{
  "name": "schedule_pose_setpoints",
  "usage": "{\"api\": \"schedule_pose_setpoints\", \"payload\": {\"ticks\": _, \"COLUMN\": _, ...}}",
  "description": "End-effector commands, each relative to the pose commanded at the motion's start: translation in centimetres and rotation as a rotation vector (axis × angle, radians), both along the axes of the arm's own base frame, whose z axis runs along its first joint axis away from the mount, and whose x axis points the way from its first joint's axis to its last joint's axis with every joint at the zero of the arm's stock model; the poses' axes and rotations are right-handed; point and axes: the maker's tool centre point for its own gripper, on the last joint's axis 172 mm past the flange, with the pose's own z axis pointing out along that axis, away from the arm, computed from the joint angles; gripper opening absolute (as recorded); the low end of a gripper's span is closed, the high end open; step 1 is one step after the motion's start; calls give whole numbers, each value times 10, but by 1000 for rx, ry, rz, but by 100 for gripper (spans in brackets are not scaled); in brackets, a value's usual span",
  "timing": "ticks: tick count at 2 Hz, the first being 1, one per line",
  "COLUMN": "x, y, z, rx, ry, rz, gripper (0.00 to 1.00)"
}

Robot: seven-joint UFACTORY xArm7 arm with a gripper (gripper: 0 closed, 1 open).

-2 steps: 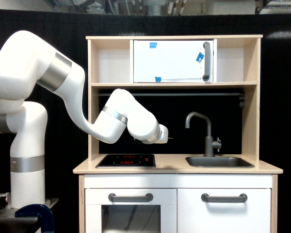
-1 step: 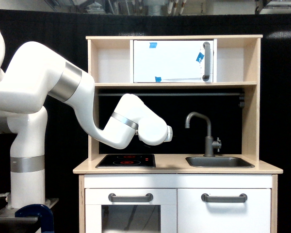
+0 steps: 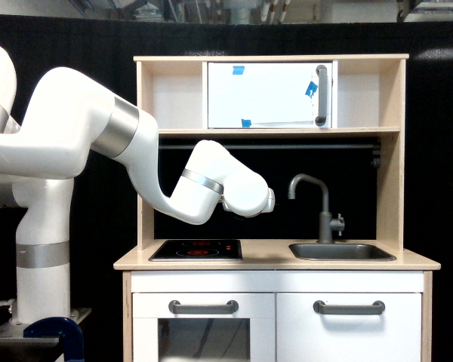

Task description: Turn on the faucet

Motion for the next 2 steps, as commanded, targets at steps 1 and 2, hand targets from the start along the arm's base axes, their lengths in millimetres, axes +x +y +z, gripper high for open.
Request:
{"api": "schedule_pose_setpoints", "payload": {"ticks": 1, "x": 10, "y": 77, "z": 39, "rx": 0, "ry": 0, "rz": 0, "gripper": 100}}
{"api": "schedule_pose_setpoints", "payload": {"ticks": 2, "x": 25, "y": 165, "z": 52, "rx": 0, "ry": 0, "rz": 0, "gripper": 100}}
